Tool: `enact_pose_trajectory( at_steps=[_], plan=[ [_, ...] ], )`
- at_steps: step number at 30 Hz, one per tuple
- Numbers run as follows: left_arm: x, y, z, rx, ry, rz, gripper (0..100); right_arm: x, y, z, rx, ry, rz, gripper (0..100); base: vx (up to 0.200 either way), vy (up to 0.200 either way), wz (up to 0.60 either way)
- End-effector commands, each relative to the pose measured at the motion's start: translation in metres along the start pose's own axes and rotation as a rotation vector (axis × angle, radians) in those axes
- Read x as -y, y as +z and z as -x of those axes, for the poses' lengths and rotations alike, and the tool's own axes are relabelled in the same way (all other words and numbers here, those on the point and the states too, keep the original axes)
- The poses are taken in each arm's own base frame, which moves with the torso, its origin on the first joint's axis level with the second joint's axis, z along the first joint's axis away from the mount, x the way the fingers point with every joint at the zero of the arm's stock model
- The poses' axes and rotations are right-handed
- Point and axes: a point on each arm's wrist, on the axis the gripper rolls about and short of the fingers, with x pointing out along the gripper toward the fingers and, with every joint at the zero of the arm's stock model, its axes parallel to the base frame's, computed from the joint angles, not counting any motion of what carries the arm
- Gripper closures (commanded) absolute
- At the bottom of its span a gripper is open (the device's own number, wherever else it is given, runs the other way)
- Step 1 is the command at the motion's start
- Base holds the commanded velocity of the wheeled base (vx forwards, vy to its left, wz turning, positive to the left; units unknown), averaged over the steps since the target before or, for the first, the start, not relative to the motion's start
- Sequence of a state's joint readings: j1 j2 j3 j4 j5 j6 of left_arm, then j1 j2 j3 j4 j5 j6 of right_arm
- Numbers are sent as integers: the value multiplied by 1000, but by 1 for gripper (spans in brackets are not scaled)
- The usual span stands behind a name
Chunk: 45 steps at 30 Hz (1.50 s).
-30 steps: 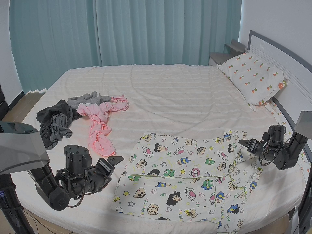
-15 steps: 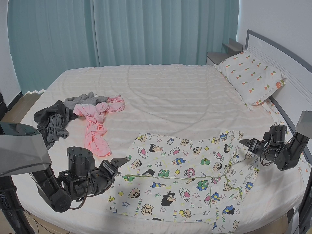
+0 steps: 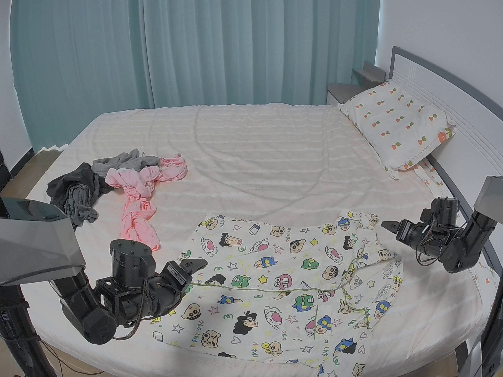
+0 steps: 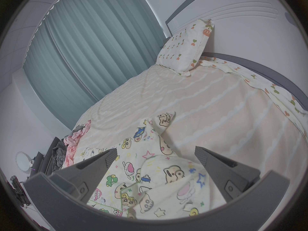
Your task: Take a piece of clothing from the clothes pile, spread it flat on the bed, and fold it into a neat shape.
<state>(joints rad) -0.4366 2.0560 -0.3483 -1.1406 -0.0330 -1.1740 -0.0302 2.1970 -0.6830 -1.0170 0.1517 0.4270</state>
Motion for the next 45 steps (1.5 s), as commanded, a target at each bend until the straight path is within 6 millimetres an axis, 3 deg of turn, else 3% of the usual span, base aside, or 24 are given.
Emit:
enact_pose_trajectory(
  at_steps=[1, 7, 16, 24, 39, 40, 45],
  plan=[
    [-2, -1, -1, -5, 9, -2, 0, -9, 0, -6, 7, 18, 15, 0, 200, 0, 0],
    [-4, -2, -4, -1, 22, -5, 0, -18, 14, -32, -48, 0, 7, 0, 67, 0, 0],
    [-7, -2, -7, -3, 32, -5, 0, -2, 12, -86, -69, -110, -3, 0, 0, 0, 0],
    [-11, -4, -11, 1, 33, -4, 0, 6, 26, -127, -106, -165, -84, 0, 0, 0, 0],
    [-14, -4, -14, 16, 32, -4, 0, 16, 20, -160, -192, -213, -174, 0, 0, 0, 0],
    [-13, -4, -14, 17, 31, -4, 0, 15, 20, -160, -202, -215, -174, 100, 0, 0, 0],
    [-15, -5, -16, 14, 38, -4, 0, 9, 23, -160, -260, -178, -187, 100, 0, 0, 0]
  ],
)
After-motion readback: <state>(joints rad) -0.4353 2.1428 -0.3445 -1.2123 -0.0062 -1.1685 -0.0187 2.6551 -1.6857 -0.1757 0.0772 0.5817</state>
